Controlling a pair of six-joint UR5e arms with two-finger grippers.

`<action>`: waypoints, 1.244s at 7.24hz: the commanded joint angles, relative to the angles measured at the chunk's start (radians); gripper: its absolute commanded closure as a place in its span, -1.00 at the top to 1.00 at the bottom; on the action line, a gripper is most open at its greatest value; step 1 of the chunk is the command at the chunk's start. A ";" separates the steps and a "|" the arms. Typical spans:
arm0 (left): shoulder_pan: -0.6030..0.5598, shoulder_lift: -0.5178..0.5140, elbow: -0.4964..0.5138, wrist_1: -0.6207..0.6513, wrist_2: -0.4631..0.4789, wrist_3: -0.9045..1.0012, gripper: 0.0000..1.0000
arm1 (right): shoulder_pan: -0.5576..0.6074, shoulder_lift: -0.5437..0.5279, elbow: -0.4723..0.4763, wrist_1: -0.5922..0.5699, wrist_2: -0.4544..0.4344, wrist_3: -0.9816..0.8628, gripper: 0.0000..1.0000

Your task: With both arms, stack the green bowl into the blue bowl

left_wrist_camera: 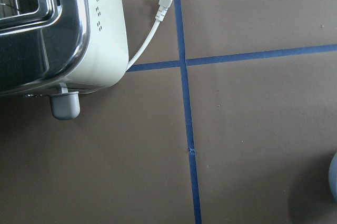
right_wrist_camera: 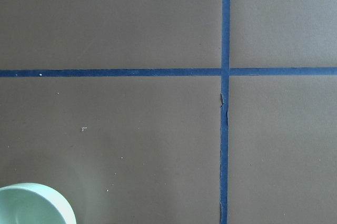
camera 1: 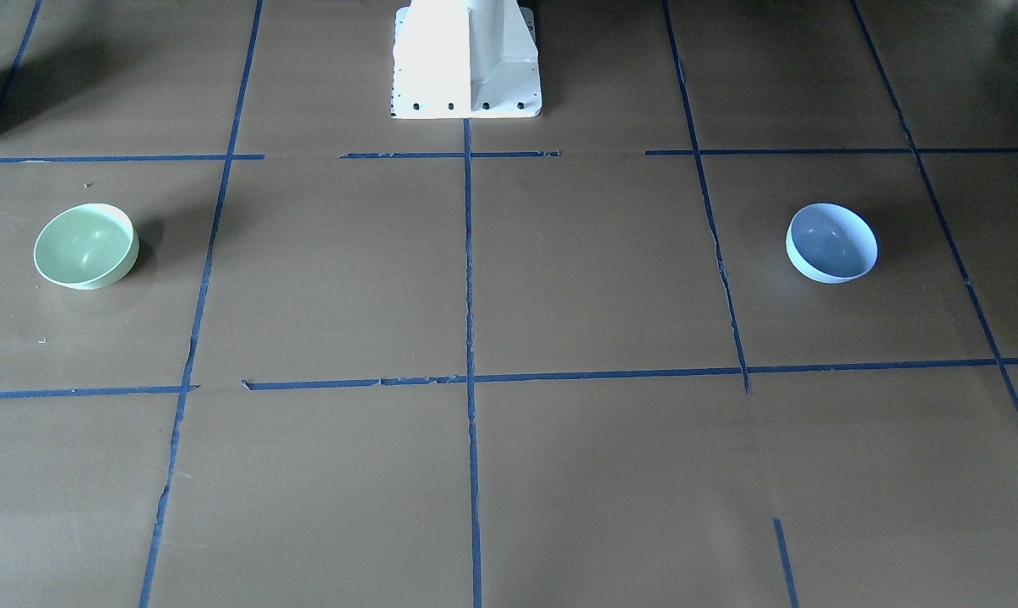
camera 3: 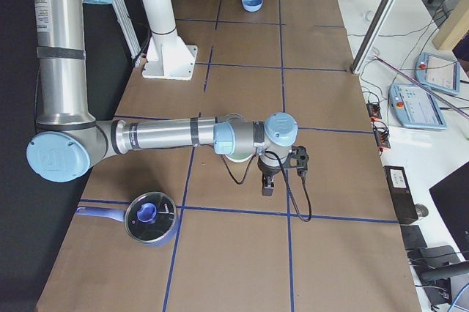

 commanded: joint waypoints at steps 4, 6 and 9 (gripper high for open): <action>0.385 0.013 0.015 -0.466 -0.012 -0.760 1.00 | -0.006 0.000 0.009 0.001 0.001 0.005 1.00; 0.452 0.012 0.049 -0.494 -0.014 -0.799 1.00 | -0.008 0.000 0.010 0.003 -0.001 -0.001 1.00; 0.510 0.009 0.083 -0.513 -0.012 -0.801 0.60 | -0.017 0.002 0.009 0.001 0.001 0.007 1.00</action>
